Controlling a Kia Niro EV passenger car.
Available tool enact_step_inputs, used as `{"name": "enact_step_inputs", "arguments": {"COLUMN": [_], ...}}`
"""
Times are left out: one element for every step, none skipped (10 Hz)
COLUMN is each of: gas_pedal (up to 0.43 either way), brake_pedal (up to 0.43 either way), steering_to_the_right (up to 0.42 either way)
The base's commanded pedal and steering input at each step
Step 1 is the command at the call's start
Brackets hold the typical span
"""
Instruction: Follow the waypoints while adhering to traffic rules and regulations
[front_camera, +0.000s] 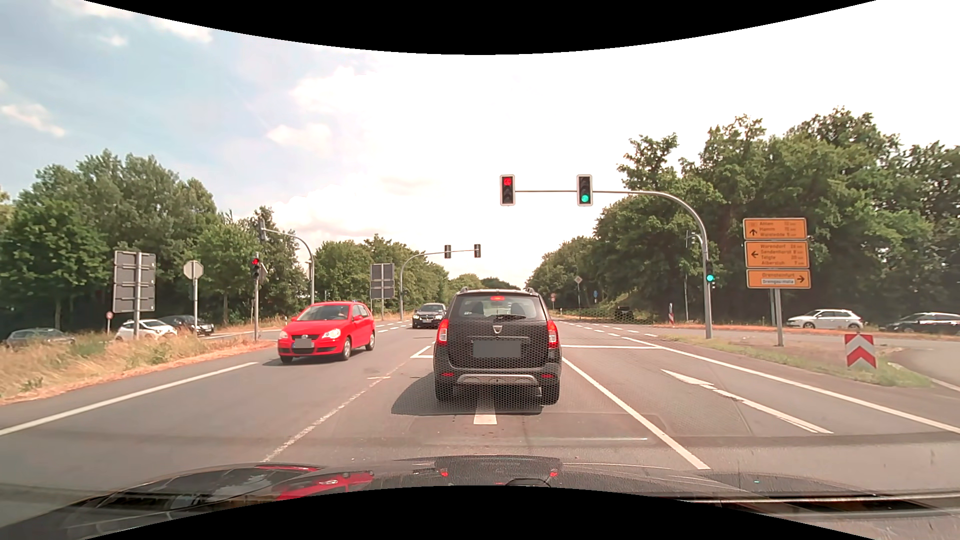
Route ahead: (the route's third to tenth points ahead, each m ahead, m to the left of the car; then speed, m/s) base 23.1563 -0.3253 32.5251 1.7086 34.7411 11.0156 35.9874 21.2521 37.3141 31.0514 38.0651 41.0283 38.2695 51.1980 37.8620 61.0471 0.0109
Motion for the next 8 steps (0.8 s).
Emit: {"name": "enact_step_inputs", "arguments": {"gas_pedal": [0.000, 0.000, 0.000, 0.000, 0.000, 0.000, 0.000, 0.000], "brake_pedal": [0.000, 0.000, 0.000, 0.000, 0.006, 0.049, 0.085, 0.116], "steering_to_the_right": [0.000, 0.000, 0.000, 0.000, 0.000, 0.000, 0.000, 0.000]}}
